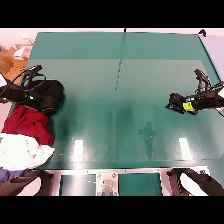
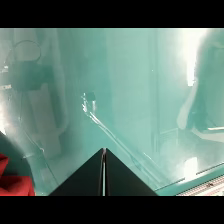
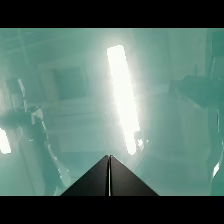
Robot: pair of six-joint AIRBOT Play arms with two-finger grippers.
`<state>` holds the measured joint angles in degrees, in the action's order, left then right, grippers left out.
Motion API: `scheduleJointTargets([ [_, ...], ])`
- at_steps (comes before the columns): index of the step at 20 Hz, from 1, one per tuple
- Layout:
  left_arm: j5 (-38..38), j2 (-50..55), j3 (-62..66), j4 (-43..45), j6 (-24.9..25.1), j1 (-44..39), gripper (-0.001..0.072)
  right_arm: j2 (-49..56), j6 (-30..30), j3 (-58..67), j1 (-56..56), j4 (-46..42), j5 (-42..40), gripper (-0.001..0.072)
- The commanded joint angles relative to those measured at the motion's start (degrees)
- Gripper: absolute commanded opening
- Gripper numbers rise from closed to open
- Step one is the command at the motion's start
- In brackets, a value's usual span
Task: Fold the shirts.
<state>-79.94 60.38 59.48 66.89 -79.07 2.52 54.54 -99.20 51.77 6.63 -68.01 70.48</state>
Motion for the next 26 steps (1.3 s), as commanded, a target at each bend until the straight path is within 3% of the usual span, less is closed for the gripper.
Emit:
scheduleJointTargets([
  [1, 0.0, 0.0, -0.1, 0.0, 0.0, 0.0, 0.0023, 0.0, 0.0, -0.1, 0.0, 0.0, 0.0, 0.0015],
  [15, 0.7, 0.0, 0.0, -0.1, 0.0, 0.0, 0.0023, 0.0, 0.0, -0.3, 0.0, 0.1, -1.2, 0.0014],
  [21, 20.7, 0.0, -0.2, 4.7, 0.0, 0.0, 0.0023, 0.0, 0.0, -0.3, 0.0, 0.1, -9.2, 0.0015],
  [22, 25.3, 0.2, -0.4, 8.0, 0.1, 0.0, 0.008, 0.0, 0.0, -0.3, 0.0, 0.1, -10.3, 0.0015],
  [23, 29.8, 0.8, -0.4, 12.9, 0.0, 0.0, 0.0555, 0.0, 0.0, -0.3, 0.0, 0.1, -11.7, 0.0015],
  [24, 33.2, 1.6, -0.4, 17.6, -0.4, 0.1, 0.0692, 0.0, 0.0, -0.3, 0.0, 0.0, -14.1, 0.0016],
  [25, 35.4, 2.9, -0.3, 22.2, -0.3, 0.1, 0.0714, 0.0, 0.0, -0.3, 0.0, 0.0, -16.7, 0.0041],
  [26, 36.4, 4.8, -0.3, 25.5, -0.3, 0.1, 0.0714, 0.0, 0.0, -0.3, 0.0, -0.1, -18.7, 0.0164],
])
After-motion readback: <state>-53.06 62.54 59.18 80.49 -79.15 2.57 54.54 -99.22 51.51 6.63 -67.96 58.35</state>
